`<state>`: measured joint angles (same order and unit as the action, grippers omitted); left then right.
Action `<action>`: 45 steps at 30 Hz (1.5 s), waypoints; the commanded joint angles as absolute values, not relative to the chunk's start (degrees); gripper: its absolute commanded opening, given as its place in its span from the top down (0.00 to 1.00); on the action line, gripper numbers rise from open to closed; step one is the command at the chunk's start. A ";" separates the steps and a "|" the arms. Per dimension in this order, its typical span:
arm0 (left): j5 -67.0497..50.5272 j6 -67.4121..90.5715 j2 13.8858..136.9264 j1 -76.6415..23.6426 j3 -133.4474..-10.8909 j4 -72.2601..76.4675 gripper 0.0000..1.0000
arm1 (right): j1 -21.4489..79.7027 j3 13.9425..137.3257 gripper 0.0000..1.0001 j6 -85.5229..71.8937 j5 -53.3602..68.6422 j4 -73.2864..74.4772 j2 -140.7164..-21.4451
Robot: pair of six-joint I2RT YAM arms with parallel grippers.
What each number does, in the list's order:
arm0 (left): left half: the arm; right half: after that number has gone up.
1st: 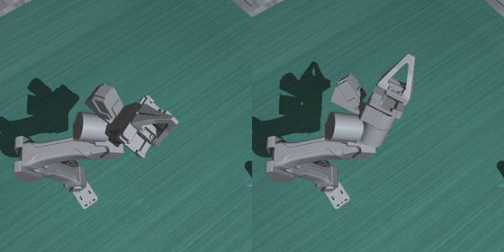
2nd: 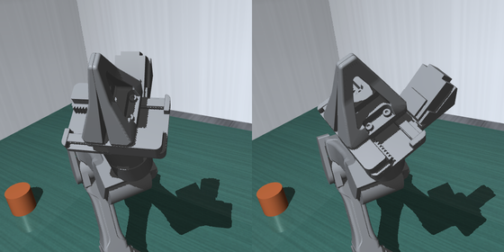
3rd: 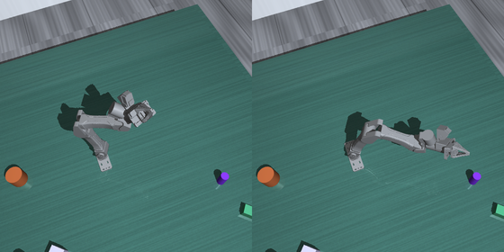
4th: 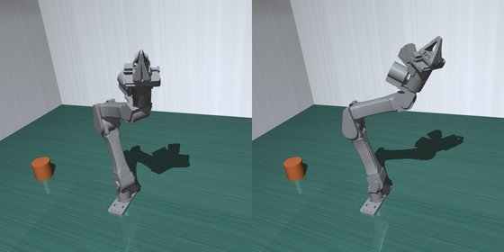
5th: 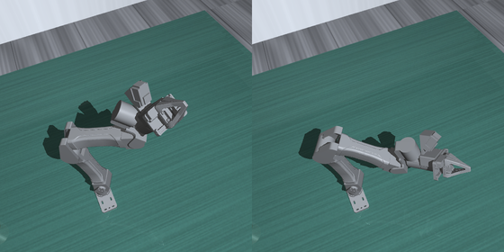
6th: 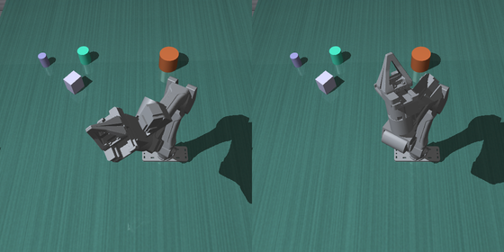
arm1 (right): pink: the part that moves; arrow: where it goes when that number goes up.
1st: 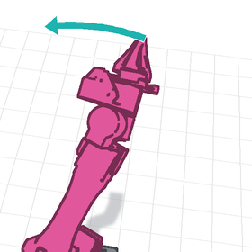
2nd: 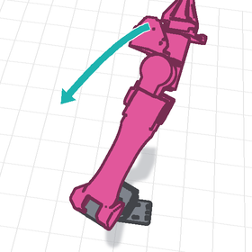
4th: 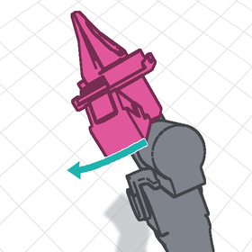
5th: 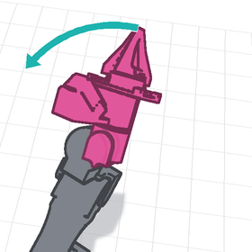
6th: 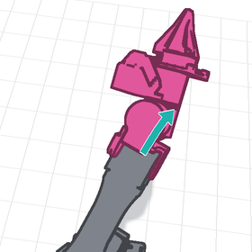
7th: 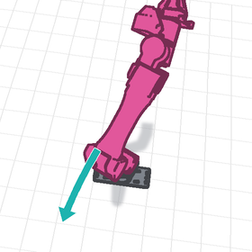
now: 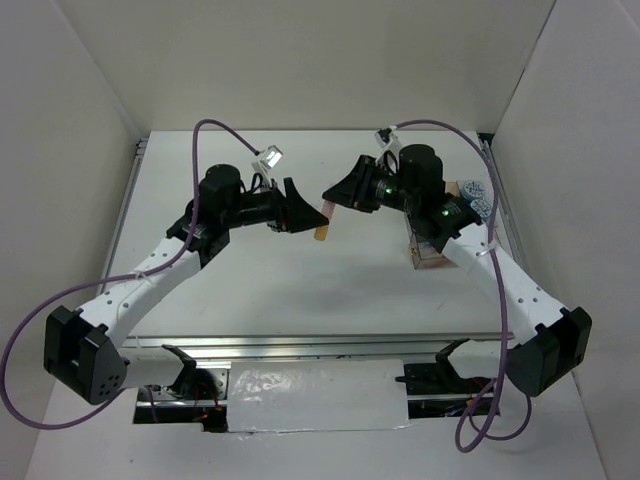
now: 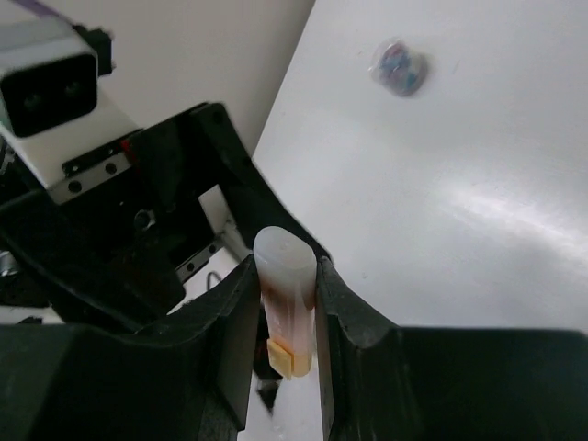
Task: Sort the stationery into containers
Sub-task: Place the pen in the storage box.
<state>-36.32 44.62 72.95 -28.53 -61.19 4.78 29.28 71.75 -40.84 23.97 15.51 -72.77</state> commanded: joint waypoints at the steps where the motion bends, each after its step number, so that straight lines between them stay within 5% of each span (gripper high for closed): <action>1: -30.95 39.84 73.56 -28.04 -65.65 -1.65 0.01 | 24.19 76.20 1.00 -32.63 22.06 18.00 -72.51; 10: -28.39 19.54 79.45 -23.56 -77.87 -21.61 0.01 | 4.94 85.50 1.00 9.52 17.41 35.93 -80.50; 16: -18.38 16.53 81.30 -24.17 -79.98 -26.98 0.01 | -7.38 96.66 1.00 22.48 19.78 44.38 -93.14; 23: -15.73 12.84 80.95 -22.24 -79.10 -28.04 0.01 | -10.54 107.74 1.00 25.83 14.85 48.86 -107.48; 35: -15.21 10.64 81.65 -14.77 -76.91 -29.79 0.01 | -10.11 103.81 0.99 22.77 13.19 44.04 -114.43; 45: -3.70 3.00 85.60 -8.62 -76.90 -30.59 0.01 | -9.14 103.01 0.76 22.77 10.99 44.03 -118.12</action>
<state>-7.46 6.79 84.18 -10.13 -76.27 -30.85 -9.61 101.95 23.42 11.86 45.23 -116.97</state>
